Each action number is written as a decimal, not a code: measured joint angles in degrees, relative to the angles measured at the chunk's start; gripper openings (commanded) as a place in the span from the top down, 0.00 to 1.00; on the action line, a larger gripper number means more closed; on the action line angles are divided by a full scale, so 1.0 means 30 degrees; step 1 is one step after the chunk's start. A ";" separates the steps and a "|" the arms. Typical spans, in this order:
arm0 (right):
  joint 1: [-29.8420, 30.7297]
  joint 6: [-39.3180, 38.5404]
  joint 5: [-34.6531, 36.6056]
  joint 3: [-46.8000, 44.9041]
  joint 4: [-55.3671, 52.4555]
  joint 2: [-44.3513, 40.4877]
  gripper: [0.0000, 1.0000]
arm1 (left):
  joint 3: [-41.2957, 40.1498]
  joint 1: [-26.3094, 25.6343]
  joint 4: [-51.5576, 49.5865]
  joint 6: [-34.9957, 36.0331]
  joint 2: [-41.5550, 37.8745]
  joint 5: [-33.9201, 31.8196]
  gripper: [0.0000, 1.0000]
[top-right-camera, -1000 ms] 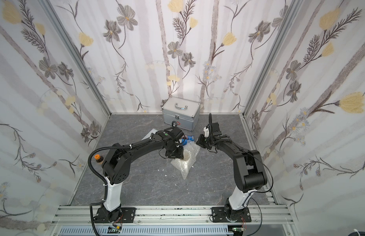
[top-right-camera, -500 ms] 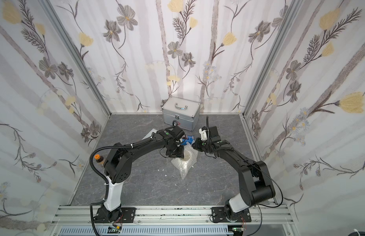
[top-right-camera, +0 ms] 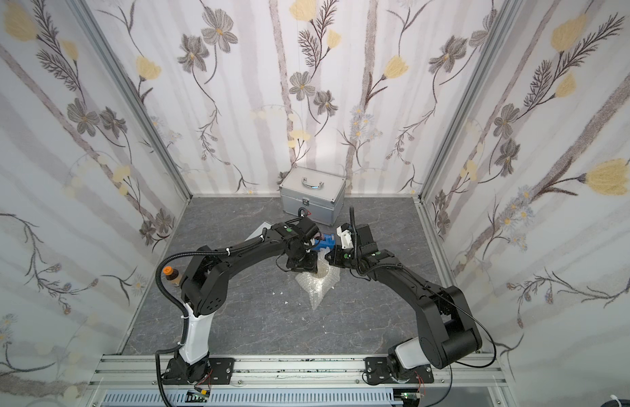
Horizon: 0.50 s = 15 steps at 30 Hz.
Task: Wrap mugs in bubble wrap
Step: Wrap the mug in bubble wrap.
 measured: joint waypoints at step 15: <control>0.0831 -0.0670 -0.0124 -0.0729 0.0583 0.0699 0.98 | 0.0124 -0.0029 -0.0044 -0.0015 0.0000 -0.0015 0.54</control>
